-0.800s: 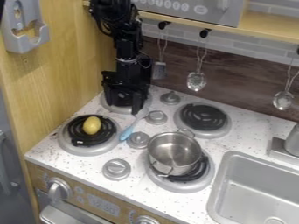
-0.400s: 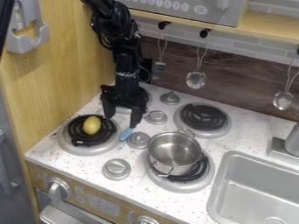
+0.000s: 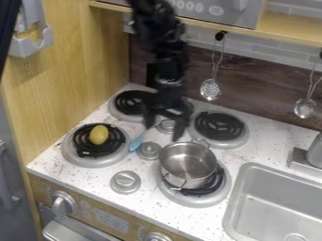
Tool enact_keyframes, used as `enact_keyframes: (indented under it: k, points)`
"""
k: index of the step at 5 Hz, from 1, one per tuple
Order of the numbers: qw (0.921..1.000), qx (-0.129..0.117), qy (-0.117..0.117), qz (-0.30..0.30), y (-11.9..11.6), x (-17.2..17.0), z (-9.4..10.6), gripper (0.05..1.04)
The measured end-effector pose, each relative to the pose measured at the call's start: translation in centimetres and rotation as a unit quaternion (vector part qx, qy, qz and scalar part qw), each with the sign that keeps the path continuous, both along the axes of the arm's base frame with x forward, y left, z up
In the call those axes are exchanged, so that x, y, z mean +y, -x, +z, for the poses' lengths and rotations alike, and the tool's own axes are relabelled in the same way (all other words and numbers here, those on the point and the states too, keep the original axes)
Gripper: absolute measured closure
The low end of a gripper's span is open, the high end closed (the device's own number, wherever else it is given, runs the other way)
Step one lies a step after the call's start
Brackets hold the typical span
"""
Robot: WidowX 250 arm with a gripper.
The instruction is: Move the silver pot to the top right burner
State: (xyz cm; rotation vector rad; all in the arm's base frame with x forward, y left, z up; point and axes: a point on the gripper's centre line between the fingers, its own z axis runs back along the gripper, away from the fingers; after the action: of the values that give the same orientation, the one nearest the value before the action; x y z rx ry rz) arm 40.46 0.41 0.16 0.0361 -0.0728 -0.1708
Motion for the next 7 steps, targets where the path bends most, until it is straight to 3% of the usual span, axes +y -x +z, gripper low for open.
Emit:
enact_keyframes:
  k: [3, 5, 6, 7]
  points:
    - [0.9965, -0.022, 0.018, -0.078, 1.7, -11.0, -0.7, 0.084]
    - [0.9985, 0.012, 0.012, -0.053, 2.4, -11.3, -4.1, 0.121]
    - [0.9986, 0.026, 0.006, -0.047, 2.6, -11.1, -5.4, 0.41]
    - [0.9984, 0.023, 0.002, -0.052, 2.5, -10.9, -5.4, 0.712]
